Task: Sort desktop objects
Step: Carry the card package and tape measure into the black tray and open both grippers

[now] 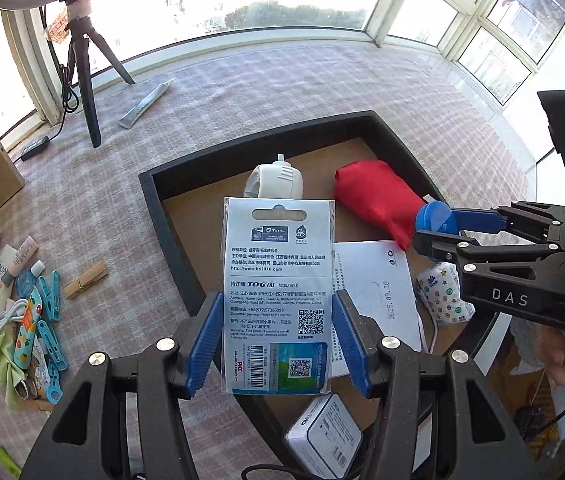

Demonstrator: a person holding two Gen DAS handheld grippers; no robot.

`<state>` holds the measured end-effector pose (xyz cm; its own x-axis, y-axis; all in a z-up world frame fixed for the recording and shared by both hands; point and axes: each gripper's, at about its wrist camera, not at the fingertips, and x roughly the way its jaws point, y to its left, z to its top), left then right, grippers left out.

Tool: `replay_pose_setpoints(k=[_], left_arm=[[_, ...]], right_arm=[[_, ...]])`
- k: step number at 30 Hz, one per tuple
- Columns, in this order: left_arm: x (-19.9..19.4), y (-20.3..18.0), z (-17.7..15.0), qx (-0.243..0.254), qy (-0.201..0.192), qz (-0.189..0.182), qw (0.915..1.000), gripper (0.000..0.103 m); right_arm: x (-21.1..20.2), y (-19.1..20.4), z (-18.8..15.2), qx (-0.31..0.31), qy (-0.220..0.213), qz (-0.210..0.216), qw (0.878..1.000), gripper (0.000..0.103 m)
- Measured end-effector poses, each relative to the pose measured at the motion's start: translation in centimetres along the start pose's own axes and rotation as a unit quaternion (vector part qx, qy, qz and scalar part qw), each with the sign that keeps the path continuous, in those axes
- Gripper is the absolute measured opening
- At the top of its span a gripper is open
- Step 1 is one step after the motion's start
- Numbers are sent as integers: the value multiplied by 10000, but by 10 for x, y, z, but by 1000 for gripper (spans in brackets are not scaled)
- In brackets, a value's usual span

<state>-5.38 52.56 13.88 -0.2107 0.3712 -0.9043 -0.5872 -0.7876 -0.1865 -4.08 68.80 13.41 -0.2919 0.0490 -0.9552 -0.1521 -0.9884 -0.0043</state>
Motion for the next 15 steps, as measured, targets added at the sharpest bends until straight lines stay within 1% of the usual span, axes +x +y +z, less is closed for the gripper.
replay_pose_setpoints(k=[4, 6, 7, 8, 9, 11, 15], left_arm=[[4, -14, 5, 108, 9, -32, 9999, 53], [5, -20, 7, 158, 12, -120, 9998, 55], [6, -22, 8, 163, 44, -134, 9998, 64], [6, -23, 9, 146, 67, -101, 9998, 73], [6, -24, 9, 141, 48, -75, 9999, 73], [4, -24, 8, 156, 12, 6, 9999, 73], [3, -19, 4, 116, 37, 48, 9999, 71]], right_arm=[[-2, -18, -5, 126, 4, -30, 9999, 49], [-3, -23, -7, 141, -32, 37, 9999, 49], [-5, -24, -7, 133, -55, 73, 9999, 50], [-6, -26, -8, 147, -63, 26, 9999, 56], [-7, -27, -8, 167, -94, -44, 9998, 60], [-9, -29, -7, 183, -147, -57, 9997, 60], [-12, -27, -5, 168, -161, 7, 9997, 60]])
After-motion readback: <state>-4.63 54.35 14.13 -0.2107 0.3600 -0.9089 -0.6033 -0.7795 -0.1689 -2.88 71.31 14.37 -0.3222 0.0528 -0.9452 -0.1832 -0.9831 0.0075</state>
